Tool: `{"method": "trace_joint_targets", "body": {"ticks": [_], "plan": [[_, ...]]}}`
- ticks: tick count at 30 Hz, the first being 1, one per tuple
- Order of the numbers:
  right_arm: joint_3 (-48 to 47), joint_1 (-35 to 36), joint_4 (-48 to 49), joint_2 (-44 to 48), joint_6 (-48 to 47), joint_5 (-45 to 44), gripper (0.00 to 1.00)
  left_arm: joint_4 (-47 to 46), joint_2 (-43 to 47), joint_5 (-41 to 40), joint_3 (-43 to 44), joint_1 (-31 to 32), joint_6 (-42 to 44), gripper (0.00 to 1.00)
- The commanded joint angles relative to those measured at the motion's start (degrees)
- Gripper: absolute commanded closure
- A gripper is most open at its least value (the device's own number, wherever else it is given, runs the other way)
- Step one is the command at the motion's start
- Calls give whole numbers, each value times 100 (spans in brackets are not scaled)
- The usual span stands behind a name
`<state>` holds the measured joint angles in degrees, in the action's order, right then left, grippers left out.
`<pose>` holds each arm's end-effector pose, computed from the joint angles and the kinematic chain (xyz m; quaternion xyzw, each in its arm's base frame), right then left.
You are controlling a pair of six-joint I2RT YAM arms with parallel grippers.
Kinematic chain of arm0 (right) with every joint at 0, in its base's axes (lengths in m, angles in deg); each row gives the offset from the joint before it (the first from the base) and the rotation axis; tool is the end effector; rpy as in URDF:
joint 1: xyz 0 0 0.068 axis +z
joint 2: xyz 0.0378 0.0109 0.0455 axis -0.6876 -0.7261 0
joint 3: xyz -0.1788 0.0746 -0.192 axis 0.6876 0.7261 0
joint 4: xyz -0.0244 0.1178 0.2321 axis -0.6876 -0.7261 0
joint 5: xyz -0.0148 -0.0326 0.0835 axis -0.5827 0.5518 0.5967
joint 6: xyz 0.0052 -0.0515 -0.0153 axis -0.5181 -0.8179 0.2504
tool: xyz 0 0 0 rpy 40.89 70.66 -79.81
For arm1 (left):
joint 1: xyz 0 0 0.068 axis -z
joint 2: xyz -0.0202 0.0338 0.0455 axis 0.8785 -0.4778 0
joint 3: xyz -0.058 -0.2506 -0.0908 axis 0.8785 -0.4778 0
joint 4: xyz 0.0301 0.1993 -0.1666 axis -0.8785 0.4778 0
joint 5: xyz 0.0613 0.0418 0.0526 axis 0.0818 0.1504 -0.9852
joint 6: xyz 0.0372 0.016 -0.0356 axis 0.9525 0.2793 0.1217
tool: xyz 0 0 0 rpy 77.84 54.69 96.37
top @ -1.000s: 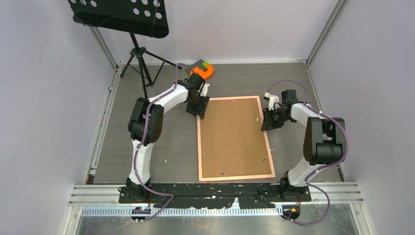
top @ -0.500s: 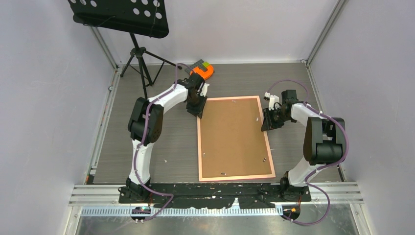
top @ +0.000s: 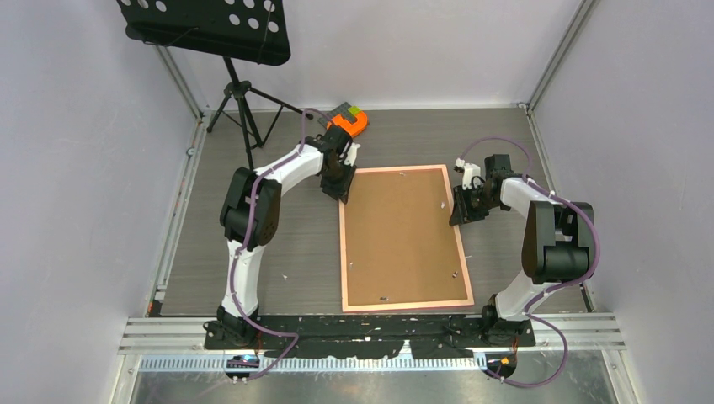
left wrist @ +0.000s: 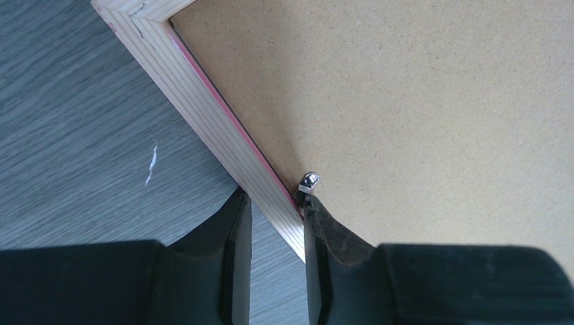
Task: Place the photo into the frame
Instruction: Install the photo frame at the center of the board.
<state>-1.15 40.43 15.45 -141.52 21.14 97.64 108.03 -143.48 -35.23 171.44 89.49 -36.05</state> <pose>0.3002 -0.0002 0.1601 -0.1600 0.9494 0.1886 0.1936 0.3923 -0.2155 0.1730 0.1820 0.9649 -0.1306 0.1374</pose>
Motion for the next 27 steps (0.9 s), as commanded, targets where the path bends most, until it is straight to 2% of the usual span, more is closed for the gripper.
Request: {"method": "trace_joint_targets", "body": {"ticks": [1, 3, 6, 9, 13, 19, 22, 27], "plan": [[-30, -7, -29, 110, -167, 230, 94, -185, 350, -93, -9, 9, 317, 70], [-30, -7, -21, 105, -158, 230, 94, -180, 441, -135, -13, 10, 328, 60], [-22, -4, -15, 102, -161, 230, 94, -193, 638, -250, -48, 14, 352, 38], [-21, -7, -2, 118, -156, 230, 94, -154, 823, -403, -88, 17, 447, 2], [-10, -7, 3, 136, -157, 238, 94, -50, 1107, -670, -237, 10, 598, 0], [18, -8, 17, 181, -165, 215, 94, -204, 1868, -873, -1182, 29, 933, 0], [16, -13, 23, 203, -158, 199, 94, -453, 2403, -1550, -1723, 110, 1257, 1], [14, -11, 47, 212, -149, 166, 94, -1585, 3767, -2945, -3051, 544, 1971, 1]]}}
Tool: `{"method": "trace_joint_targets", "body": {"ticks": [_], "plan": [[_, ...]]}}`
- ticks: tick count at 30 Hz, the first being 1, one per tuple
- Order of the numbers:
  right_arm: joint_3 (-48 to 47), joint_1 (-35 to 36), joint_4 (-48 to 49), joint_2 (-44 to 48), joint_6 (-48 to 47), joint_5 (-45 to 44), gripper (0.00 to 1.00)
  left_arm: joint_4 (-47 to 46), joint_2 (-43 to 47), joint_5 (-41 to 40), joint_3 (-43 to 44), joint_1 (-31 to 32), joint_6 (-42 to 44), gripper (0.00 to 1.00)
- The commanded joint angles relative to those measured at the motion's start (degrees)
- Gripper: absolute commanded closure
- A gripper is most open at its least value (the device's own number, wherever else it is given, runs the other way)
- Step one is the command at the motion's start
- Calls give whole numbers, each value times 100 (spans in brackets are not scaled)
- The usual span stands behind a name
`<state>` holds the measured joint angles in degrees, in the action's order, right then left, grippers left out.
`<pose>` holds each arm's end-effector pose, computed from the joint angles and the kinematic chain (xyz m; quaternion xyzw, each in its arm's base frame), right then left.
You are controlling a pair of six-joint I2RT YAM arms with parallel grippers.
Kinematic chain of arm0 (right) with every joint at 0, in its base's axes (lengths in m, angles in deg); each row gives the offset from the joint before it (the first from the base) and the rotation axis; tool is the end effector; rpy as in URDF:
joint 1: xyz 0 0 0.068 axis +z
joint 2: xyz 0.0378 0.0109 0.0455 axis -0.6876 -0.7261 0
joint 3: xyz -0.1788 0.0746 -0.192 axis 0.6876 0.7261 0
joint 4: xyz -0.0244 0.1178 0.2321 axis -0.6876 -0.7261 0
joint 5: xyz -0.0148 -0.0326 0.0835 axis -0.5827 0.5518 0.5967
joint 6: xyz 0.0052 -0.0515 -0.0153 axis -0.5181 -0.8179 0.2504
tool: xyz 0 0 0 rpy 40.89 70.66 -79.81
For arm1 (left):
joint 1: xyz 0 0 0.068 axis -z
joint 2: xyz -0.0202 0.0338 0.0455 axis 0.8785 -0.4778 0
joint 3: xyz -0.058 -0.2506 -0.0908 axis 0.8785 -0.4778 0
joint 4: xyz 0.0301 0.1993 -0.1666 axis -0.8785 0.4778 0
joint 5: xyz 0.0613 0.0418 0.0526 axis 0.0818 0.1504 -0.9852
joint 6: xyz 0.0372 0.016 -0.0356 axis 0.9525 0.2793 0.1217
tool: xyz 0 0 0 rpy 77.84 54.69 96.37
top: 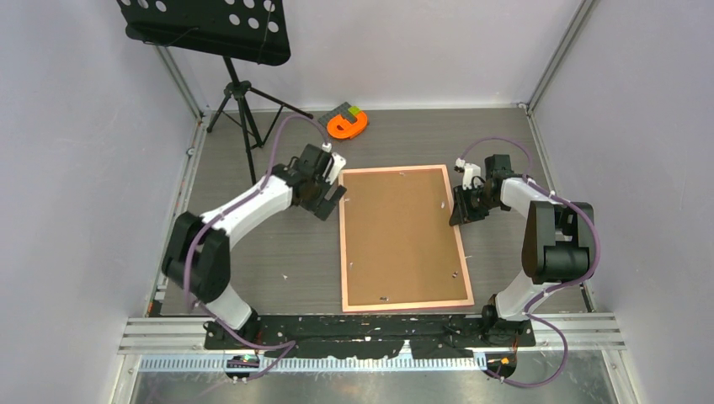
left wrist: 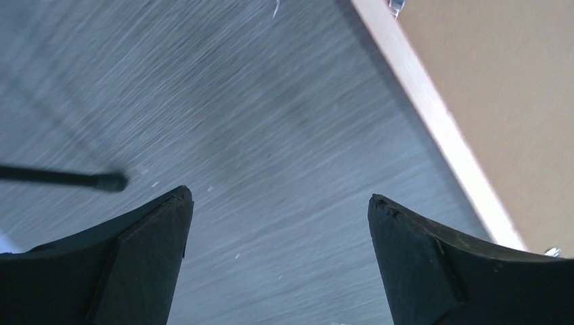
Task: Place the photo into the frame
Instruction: Install the photo frame at the center of the board.
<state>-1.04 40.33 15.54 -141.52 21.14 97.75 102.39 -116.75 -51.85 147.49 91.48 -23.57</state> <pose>0.2999 -0.0007 0.1597 -0.1592 0.9493 0.1893 0.1937 0.3054 -0.1714 0.2330 0.2699 0.9297 0.0046 0.2506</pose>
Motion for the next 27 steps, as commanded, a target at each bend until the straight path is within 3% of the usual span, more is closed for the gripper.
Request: {"method": "trace_joint_targets", "body": {"ticks": [1, 10, 20, 23, 27], "plan": [[3, -2, 44, 212, -148, 152, 94, -1147, 1345, -1459, -833, 405, 787, 0], [12, -1, 98, 253, -143, 103, 94, -1164, 2807, -1689, -1280, 431, 809, 0], [10, -5, 133, 319, -126, 80, 94, -4042, 4915, -2309, -3019, 426, 1874, 0], [-3, -4, 146, 320, -95, 74, 94, -3567, 4747, -2430, -2831, 427, 1783, 1], [-31, -3, 154, 301, -63, 102, 94, -2656, 4557, -1756, -2500, 434, 1339, 0]]}}
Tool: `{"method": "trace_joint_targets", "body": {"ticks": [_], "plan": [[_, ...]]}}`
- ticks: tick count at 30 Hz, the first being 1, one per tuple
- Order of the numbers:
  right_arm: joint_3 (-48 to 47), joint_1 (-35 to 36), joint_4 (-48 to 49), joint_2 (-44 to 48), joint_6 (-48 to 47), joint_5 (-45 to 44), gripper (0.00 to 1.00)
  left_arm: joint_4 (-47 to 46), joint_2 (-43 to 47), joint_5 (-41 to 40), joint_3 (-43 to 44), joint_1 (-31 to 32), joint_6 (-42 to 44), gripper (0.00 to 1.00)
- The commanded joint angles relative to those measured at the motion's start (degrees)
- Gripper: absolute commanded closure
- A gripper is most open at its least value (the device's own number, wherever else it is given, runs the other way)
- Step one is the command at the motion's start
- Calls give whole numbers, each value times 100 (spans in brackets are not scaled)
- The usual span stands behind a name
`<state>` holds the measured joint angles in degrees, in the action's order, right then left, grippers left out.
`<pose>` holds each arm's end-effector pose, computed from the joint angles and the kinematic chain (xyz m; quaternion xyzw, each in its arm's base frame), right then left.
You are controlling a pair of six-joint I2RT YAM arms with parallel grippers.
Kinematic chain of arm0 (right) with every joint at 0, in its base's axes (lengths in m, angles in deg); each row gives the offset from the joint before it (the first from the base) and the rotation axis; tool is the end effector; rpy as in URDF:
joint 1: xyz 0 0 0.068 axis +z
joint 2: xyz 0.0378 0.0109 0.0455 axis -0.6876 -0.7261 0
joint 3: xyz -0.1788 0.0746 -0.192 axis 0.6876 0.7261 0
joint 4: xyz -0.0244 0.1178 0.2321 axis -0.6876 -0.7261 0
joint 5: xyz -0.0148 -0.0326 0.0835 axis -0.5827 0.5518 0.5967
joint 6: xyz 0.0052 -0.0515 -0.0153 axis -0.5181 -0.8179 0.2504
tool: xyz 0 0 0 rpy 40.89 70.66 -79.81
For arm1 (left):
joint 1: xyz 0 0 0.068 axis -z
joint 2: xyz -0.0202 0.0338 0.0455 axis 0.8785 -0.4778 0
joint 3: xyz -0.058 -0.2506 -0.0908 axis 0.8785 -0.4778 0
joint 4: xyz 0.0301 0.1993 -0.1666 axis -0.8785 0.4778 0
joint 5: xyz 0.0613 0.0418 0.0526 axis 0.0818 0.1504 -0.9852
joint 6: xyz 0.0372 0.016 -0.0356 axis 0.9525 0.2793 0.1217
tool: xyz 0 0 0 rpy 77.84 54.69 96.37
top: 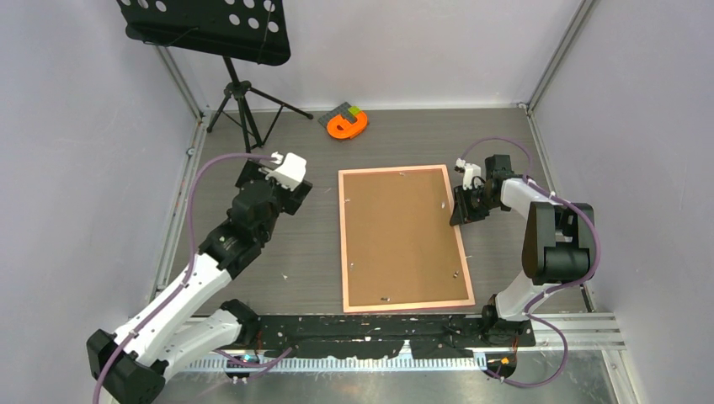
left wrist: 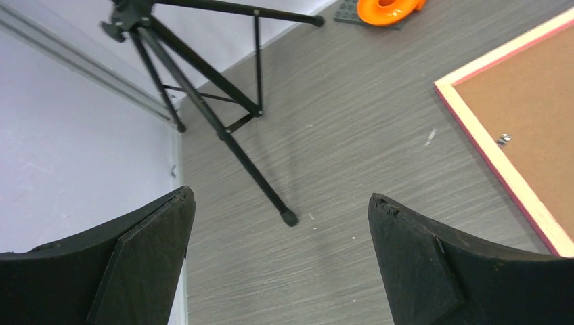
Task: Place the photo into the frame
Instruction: Install the photo frame at the center of the board.
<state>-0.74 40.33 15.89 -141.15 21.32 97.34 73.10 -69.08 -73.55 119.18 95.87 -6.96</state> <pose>0.2991 -0.0009 0.1602 -0.1580 0.9498 0.1855 0.1964 0.1735 -0.0980 0.3272 0.2141 0.7441 0.1224 0.6209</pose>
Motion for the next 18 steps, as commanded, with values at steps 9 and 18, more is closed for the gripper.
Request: {"method": "trace_joint_targets", "body": {"ticks": [9, 18], "plan": [[-26, -5, 128, 284, -107, 155, 94, 1284, -1160, 2067, 667, 8, -991, 0], [-38, -5, 147, 251, -107, 138, 94, 1308, -2408, 2403, 399, 694, -1161, 4]]}}
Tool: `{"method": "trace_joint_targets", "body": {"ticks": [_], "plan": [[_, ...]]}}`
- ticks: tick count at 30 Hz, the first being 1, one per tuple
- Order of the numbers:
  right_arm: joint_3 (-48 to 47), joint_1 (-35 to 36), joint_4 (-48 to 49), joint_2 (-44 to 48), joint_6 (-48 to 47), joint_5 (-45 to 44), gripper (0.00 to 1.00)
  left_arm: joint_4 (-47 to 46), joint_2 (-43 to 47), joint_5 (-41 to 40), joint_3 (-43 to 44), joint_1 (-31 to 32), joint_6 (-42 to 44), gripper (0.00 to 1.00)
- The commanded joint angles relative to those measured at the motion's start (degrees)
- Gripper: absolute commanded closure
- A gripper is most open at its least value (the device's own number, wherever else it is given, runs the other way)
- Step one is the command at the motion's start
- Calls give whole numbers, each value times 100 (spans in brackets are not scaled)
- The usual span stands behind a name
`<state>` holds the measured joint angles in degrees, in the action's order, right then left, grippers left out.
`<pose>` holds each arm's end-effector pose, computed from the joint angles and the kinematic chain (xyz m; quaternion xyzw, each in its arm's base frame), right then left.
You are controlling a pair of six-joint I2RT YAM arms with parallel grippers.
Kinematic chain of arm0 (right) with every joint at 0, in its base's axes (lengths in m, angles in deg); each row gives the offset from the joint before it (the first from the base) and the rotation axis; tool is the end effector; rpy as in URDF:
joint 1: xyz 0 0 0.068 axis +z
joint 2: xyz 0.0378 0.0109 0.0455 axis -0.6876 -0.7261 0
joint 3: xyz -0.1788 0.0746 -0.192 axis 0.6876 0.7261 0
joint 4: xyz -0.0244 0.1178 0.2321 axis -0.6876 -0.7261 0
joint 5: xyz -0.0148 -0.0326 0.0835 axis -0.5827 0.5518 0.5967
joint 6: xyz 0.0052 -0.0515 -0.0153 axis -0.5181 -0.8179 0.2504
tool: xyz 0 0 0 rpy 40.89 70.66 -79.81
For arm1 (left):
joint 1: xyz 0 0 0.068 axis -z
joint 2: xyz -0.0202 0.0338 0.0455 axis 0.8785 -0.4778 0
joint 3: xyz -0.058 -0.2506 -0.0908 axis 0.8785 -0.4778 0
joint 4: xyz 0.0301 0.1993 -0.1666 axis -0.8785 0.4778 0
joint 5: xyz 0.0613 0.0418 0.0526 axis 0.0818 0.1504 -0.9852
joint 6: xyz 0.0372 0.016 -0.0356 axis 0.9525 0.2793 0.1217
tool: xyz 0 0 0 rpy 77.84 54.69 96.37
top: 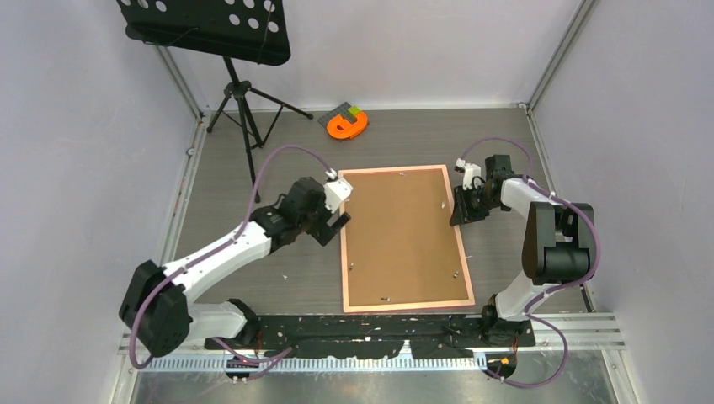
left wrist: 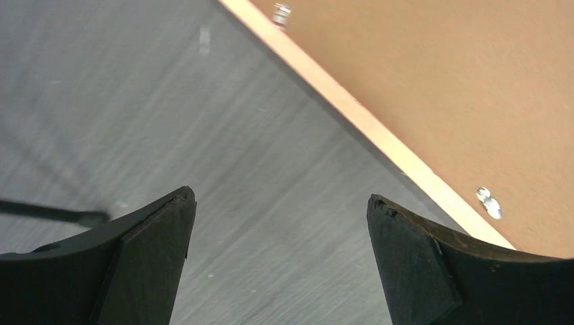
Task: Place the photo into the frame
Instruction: Install the photo frame at the center of the board.
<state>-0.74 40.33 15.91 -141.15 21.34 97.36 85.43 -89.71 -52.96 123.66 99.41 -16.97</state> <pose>0.2991 -0.0008 0.1603 -0.1579 0.9497 0.1856 0.1965 0.2080 -0.1558 0.2559 0.3483 0.8410 -0.0321 0.4127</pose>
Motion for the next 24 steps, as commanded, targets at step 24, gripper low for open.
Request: {"method": "trace_joint_targets", "body": {"ticks": [24], "plan": [[3, -5, 135, 270, -93, 13, 94, 905, -1975, 954, 785, 1508, -883, 9]]}}
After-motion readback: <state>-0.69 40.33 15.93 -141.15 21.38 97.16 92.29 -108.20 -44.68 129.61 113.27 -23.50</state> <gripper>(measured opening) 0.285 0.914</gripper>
